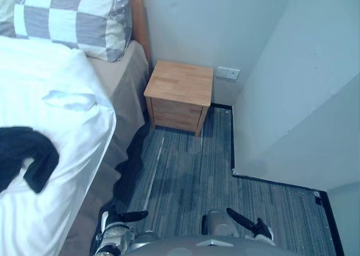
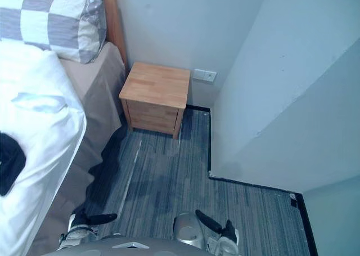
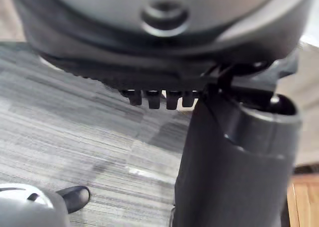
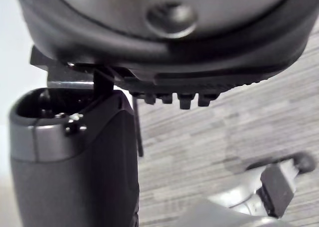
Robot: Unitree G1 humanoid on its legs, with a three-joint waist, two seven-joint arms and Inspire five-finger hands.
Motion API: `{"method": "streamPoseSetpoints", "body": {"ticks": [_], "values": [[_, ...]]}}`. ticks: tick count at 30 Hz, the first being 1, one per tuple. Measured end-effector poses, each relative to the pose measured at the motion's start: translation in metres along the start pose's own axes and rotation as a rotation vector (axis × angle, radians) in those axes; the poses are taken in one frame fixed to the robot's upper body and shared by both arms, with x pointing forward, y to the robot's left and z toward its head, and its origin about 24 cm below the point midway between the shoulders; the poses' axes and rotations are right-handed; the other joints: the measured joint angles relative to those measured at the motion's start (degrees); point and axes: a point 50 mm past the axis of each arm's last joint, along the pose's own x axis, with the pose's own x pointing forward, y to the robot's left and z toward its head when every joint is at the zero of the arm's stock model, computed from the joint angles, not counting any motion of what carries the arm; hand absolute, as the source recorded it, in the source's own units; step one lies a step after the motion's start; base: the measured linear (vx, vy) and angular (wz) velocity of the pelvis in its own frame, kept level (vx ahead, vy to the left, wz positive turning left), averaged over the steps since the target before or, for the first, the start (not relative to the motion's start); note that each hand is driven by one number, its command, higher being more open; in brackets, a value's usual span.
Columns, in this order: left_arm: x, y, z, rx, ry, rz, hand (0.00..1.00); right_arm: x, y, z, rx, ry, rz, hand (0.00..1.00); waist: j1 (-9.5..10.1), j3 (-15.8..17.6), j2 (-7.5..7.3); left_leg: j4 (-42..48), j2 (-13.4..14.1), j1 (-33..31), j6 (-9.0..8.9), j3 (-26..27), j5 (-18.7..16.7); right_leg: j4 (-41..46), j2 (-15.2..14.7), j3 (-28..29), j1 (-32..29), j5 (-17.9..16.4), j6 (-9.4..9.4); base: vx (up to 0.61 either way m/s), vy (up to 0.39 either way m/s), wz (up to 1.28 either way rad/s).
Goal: Tidy up the quilt and then pick up the clothes from the bed and put them into the laundry hamper
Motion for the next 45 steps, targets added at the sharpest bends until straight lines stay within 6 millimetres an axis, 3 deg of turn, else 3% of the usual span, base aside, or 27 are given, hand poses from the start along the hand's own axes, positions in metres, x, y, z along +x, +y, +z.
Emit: {"method": "streamPoseSetpoints", "body": {"ticks": [1,2,3,5,7,9,11,14,15,16,17,18,19,20,22,24,26,28,29,30,32,35,37,40,43,44,45], "values": [[0.000,-0.006,0.010,0.008,-0.031,-0.026,1.00,0.001,-0.003,0.000,-0.003,0.004,-0.007,1.00,-0.31,0.1,0.42,-1.0,0.7,0.2,-1.67,-1.3,-0.5,-10.8,0.1,1.7,-1.4,3.3,0.85,0.28,-0.235,0.54],[0.000,-0.008,0.011,0.007,-0.034,-0.034,1.00,0.001,-0.005,-0.002,0.001,0.014,-0.012,1.00,-0.30,0.3,0.80,-1.2,1.3,0.4,-2.62,-1.9,-0.8,-14.0,0.2,2.1,-1.6,6.9,1.21,0.41,-0.338,0.55],[-0.002,-0.013,0.008,-0.011,-0.027,-0.051,1.00,0.001,-0.009,-0.007,-0.004,0.035,-0.023,1.00,-0.07,0.4,1.77,-1.8,2.6,1.4,-3.81,-2.7,-1.6,-15.1,1.7,2.5,-0.9,13.0,1.73,0.38,-0.300,0.28],[-0.005,-0.021,0.006,-0.087,-0.010,-0.074,1.00,0.002,-0.014,-0.006,-0.021,0.044,-0.034,1.00,1.31,1.3,3.09,2.8,4.1,0.7,-3.49,-2.9,-0.9,-8.9,3.1,2.5,-2.2,7.9,-0.04,0.44,-0.374,0.22],[-0.005,-0.018,0.010,-0.177,-0.027,-0.048,1.00,0.002,-0.021,-0.013,-0.028,0.072,-0.052,1.00,0.71,3.4,3.44,28.9,8.6,-8.9,-2.00,-6.7,0.8,-6.7,2.3,-2.1,3.6,3.1,-2.16,0.44,-0.456,0.77],[-0.006,-0.015,0.013,-0.259,-0.040,-0.030,1.00,-0.001,-0.027,-0.021,-0.059,0.090,-0.062,1.00,1.63,3.7,3.91,45.0,12.0,-14.8,-3.43,-7.9,0.7,-7.6,2.9,-5.5,10.6,0.1,-3.28,0.39,-0.344,0.78],[-0.006,-0.012,0.016,-0.288,-0.060,-0.022,1.00,0.000,-0.026,-0.021,-0.074,0.094,-0.061,1.00,2.53,3.7,3.15,45.8,12.0,-17.3,-3.51,-5.3,0.1,-12.2,2.9,-7.3,17.3,-0.3,-3.45,0.36,-0.254,0.39],[-0.004,-0.006,0.017,-0.355,-0.065,-0.013,1.00,0.002,-0.022,-0.012,-0.068,0.075,-0.045,1.00,3.51,3.3,1.85,28.7,9.2,-19.0,-3.89,1.4,0.1,-18.3,1.5,-8.5,23.8,0.0,-2.68,0.42,-0.148,0.09],[-0.004,-0.005,0.016,-0.365,-0.059,-0.008,1.00,0.004,-0.019,-0.005,-0.073,0.056,-0.036,1.00,3.51,3.5,1.46,18.8,6.4,-19.1,-3.86,2.7,2.4,-20.2,0.8,-9.1,26.1,-0.1,-1.67,0.48,-0.031,0.28],[-0.004,-0.005,0.015,-0.368,-0.055,-0.009,1.00,0.004,-0.019,-0.006,-0.086,0.058,-0.035,1.00,3.46,3.4,1.45,8.1,3.4,-18.9,-2.30,3.5,8.5,-21.2,0.5,-10.2,27.9,-0.5,-0.46,0.42,0.013,0.40],[-0.004,-0.006,0.014,-0.369,-0.050,-0.012,1.00,0.004,-0.021,-0.007,-0.085,0.063,-0.036,1.00,3.42,3.2,1.78,4.0,2.4,-18.9,-1.17,4.4,13.2,-21.4,0.6,-11.0,28.7,-0.9,0.11,0.38,0.098,0.58],[-0.005,-0.007,0.009,-0.390,-0.030,-0.010,1.00,0.003,-0.022,-0.012,-0.087,0.082,-0.033,1.00,3.57,2.7,2.77,0.1,1.3,-19.2,5.34,7.2,21.8,-21.7,1.7,-11.8,30.4,-1.9,1.76,0.38,0.101,0.72],[-0.001,0.005,0.010,-0.391,-0.026,0.017,1.00,0.001,-0.011,-0.018,-0.074,0.107,-0.006,1.00,3.44,2.0,-1.05,0.4,-1.2,-18.8,6.10,9.1,21.8,-21.7,-0.6,-12.6,32.1,-2.1,2.50,0.36,0.107,0.74],[0.000,0.010,0.008,-0.384,-0.028,0.029,1.00,0.000,-0.006,-0.020,-0.069,0.113,0.004,1.00,3.46,1.5,-2.26,0.5,-1.8,-18.9,6.36,11.0,21.5,-21.6,-1.3,-12.7,32.4,-1.7,3.10,0.34,0.115,0.80],[0.003,0.021,0.012,-0.388,-0.041,0.053,1.00,-0.004,0.006,-0.028,-0.036,0.138,0.026,1.00,4.24,1.1,-5.58,6.0,-3.2,-20.0,8.98,15.0,15.7,-20.6,-2.4,-13.2,34.3,-1.1,3.77,0.33,0.154,0.88],[0.003,0.023,0.012,-0.400,-0.043,0.058,1.00,-0.005,0.006,-0.031,-0.033,0.151,0.028,1.00,5.28,0.7,-6.16,10.4,-3.8,-20.8,9.64,15.1,11.8,-18.7,-2.9,-14.5,35.7,0.1,4.58,0.31,0.113,0.83],[0.003,0.022,0.006,-0.389,-0.008,0.058,1.00,-0.005,0.006,-0.030,-0.033,0.152,0.031,1.00,5.59,-0.3,-5.39,8.0,-6.4,-18.8,9.84,13.1,9.1,-12.4,-3.3,-15.5,34.8,3.5,4.36,0.32,0.143,0.95],[0.003,0.022,0.004,-0.381,0.006,0.058,1.00,-0.004,0.002,-0.030,-0.029,0.153,0.023,1.00,5.39,-0.4,-5.24,5.1,-7.7,-17.0,9.49,10.6,8.9,-4.4,-4.3,-15.1,32.0,6.7,4.45,0.25,0.088,0.87],[0.003,0.022,0.001,-0.365,0.025,0.057,1.00,-0.003,0.001,-0.028,-0.029,0.147,0.021,1.00,4.77,-0.2,-4.63,1.8,-8.5,-14.8,8.72,7.8,8.9,6.3,-4.9,-11.4,27.1,11.4,4.55,0.28,0.036,0.95],[0.004,0.024,-0.003,-0.337,0.040,0.062,1.00,-0.003,0.002,-0.027,-0.026,0.137,0.021,1.00,4.64,0.1,-4.09,0.1,-9.1,-13.2,8.50,6.3,9.2,12.7,-4.2,-6.8,23.3,7.1,3.17,0.28,0.012,1.01],[0.003,0.029,-0.012,-0.191,0.054,0.056,1.00,-0.003,0.002,-0.021,-0.025,0.106,0.024,1.00,4.26,0.0,-3.69,-1.6,-9.5,-10.2,8.78,2.0,9.6,15.1,-0.9,2.5,17.1,-2.1,3.49,0.30,-0.017,0.90],[0.003,0.029,-0.013,-0.149,0.048,0.040,1.00,-0.002,0.002,-0.020,-0.039,0.099,0.036,1.00,2.99,0.0,-3.37,-2.6,-9.9,-9.0,7.68,-6.1,10.3,6.0,3.6,13.5,11.8,-5.7,2.45,0.23,-0.123,1.39],[0.003,0.031,-0.014,-0.134,0.046,0.038,1.00,-0.003,0.002,-0.024,-0.054,0.115,0.045,1.00,2.97,-0.2,-3.74,-2.7,-10.4,-8.6,6.30,-10.6,10.4,-1.2,3.8,18.0,11.1,-5.7,2.46,0.16,-0.217,1.48],[0.003,0.043,-0.023,-0.130,0.069,0.069,1.00,-0.008,0.007,-0.044,-0.059,0.207,0.058,1.00,3.62,-2.0,-6.97,-4.7,-12.2,-7.7,3.02,-14.5,10.2,-11.4,-0.5,17.2,11.7,-0.4,2.94,0.08,-0.259,0.98],[0.002,0.036,-0.025,-0.194,0.097,0.063,1.00,-0.007,-0.001,-0.042,-0.086,0.182,0.043,1.00,2.88,-1.1,-4.57,-2.4,-7.0,-9.9,-0.06,-7.7,9.4,-14.9,-0.1,10.8,14.5,0.9,1.76,0.01,-0.259,0.87],[0.002,0.034,-0.022,-0.213,0.095,0.061,1.00,-0.006,-0.003,-0.041,-0.100,0.175,0.039,1.00,2.85,-0.4,-3.91,-1.1,-6.6,-10.5,-0.06,-7.6,9.3,-15.1,-0.1,9.5,15.2,1.0,1.74,-0.03,-0.119,0.96],[0.001,0.031,-0.024,-0.258,0.106,0.061,1.00,-0.006,-0.011,-0.041,-0.112,0.171,0.023,1.00,2.77,0.0,-3.27,3.2,-4.1,-12.2,-0.15,-2.1,7.3,-15.5,-0.5,6.9,15.8,1.2,1.40,-0.03,-0.059,0.79]]}}
